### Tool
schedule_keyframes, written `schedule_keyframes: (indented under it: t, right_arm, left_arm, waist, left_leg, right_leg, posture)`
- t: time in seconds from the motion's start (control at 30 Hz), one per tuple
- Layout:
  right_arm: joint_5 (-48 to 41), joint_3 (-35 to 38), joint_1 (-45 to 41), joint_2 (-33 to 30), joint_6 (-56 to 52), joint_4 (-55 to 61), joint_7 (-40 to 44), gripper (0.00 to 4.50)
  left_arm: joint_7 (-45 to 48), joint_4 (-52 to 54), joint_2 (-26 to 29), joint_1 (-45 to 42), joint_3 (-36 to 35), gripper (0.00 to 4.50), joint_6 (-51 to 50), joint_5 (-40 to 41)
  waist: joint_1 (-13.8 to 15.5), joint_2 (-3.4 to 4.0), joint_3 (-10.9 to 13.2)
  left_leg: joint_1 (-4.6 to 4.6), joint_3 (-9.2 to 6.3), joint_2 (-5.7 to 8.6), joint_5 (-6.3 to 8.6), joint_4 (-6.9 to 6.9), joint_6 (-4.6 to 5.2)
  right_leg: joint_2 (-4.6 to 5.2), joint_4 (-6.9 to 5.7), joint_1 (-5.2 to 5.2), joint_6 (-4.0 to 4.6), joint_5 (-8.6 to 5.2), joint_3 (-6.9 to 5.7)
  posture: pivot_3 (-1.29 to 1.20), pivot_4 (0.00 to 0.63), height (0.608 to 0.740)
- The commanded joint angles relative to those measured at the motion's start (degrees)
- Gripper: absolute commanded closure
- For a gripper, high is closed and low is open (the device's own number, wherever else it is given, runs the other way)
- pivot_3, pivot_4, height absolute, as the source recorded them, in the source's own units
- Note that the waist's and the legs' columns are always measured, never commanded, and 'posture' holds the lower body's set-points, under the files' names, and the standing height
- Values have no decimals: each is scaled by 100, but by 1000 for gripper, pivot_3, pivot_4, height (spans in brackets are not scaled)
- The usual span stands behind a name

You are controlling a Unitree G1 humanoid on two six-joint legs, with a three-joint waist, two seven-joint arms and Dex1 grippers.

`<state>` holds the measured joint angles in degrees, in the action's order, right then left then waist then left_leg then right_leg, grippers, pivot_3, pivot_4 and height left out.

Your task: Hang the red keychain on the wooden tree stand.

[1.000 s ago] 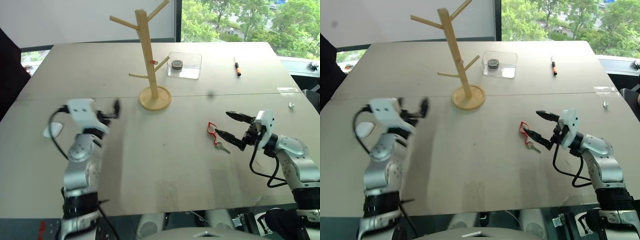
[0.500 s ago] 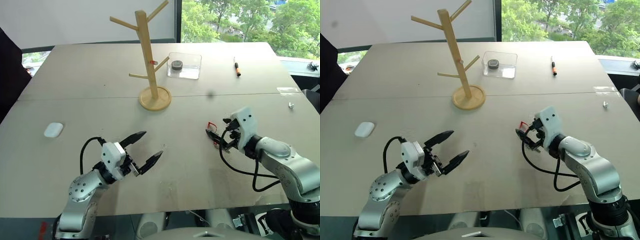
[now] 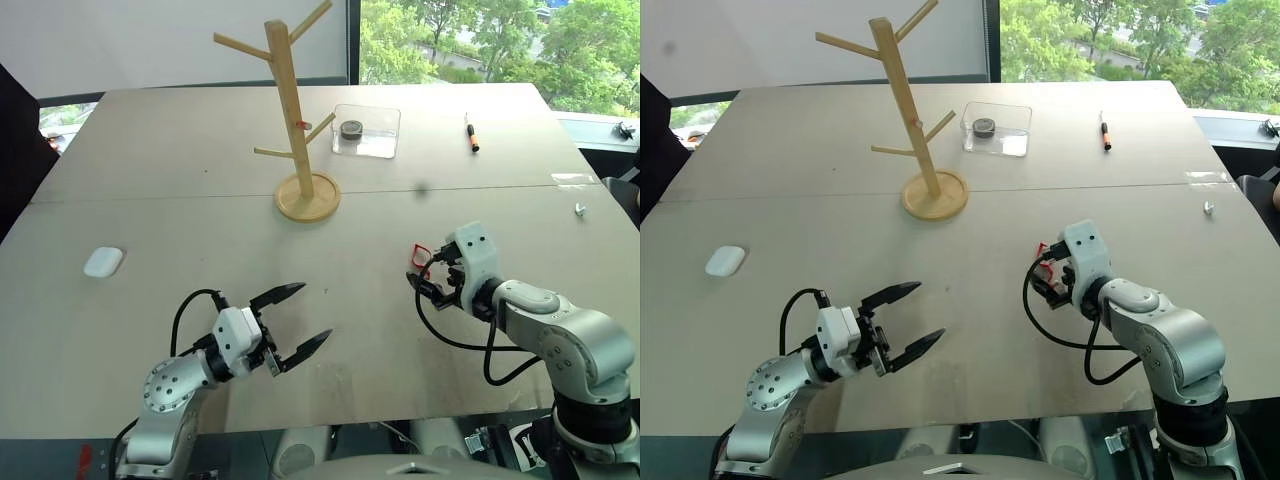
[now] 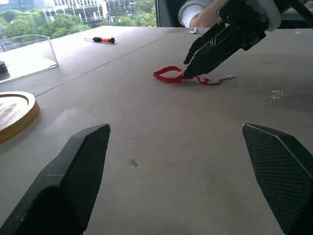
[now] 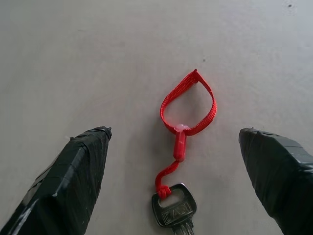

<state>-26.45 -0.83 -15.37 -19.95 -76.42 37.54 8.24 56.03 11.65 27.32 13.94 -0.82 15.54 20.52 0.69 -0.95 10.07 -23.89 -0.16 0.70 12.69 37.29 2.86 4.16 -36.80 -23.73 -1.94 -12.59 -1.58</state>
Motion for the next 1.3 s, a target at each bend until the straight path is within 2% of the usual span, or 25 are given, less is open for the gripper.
schedule_keyframes:
  t: [0.03,0.27,0.57,0.67,0.87,0.93,1.13,1.3]
  right_arm:
    - [88,-114,-102,36,25,71,-37,0]
    - [170,-425,-216,-8,-164,-75,50,0]
    - [256,-464,-295,113,-199,-385,38,0]
    - [274,-477,-316,124,-202,-411,68,844]
    - [325,-432,-315,113,-177,-356,139,3801]
    - [342,-432,-324,101,-146,-339,161,4384]
    - [542,-429,-586,-76,1698,-116,670,4384]
    - [1139,-717,-1265,-266,3514,-412,1091,4384]
  left_arm:
    - [45,134,53,79,83,20,4,76]
    - [-73,253,54,230,152,20,-233,55]
    - [-233,262,11,212,175,20,-233,0]
    - [-260,252,10,196,188,0,-227,-8]
    - [-307,210,-3,145,196,0,-208,-29]
    - [-325,208,-19,129,209,0,-207,-42]
    - [-835,492,-249,-78,105,0,-636,118]
    - [-2073,1025,-599,-802,-186,0,-1627,196]
  waist:
    - [2,0,0]
    - [-8,0,0]
    - [-7,0,0]
    - [-11,0,0]
    - [-21,0,0]
    - [-20,0,0]
    - [-20,5,8]
    - [-4,7,14]
  left_leg:
    - [0,-1,0,0,0,0]
    - [0,-2,-2,0,0,0]
    - [0,-5,-9,0,-2,-1]
    - [1,-4,-11,0,-2,-1]
    - [1,-4,-17,1,-8,-2]
    - [1,-4,-17,1,-8,-2]
    - [-2,-4,-17,1,-8,-2]
    - [-4,-7,-16,0,-3,-1]
  right_leg:
    - [-1,0,0,0,0,0]
    - [2,1,0,-5,-3,-1]
    - [8,3,0,-6,-4,-4]
    - [6,4,0,-7,-4,-4]
    - [2,7,-2,-7,-5,-4]
    - [2,7,-2,-7,-5,-5]
    - [2,10,-3,-9,-6,-5]
    - [-20,9,-1,-14,-5,-14]
  posture:
    - [0,150,740]
    - [0,150,740]
    - [0,150,740]
    - [0,150,740]
    - [0,150,740]
    - [0,150,740]
    - [0,150,740]
    - [0,150,740]
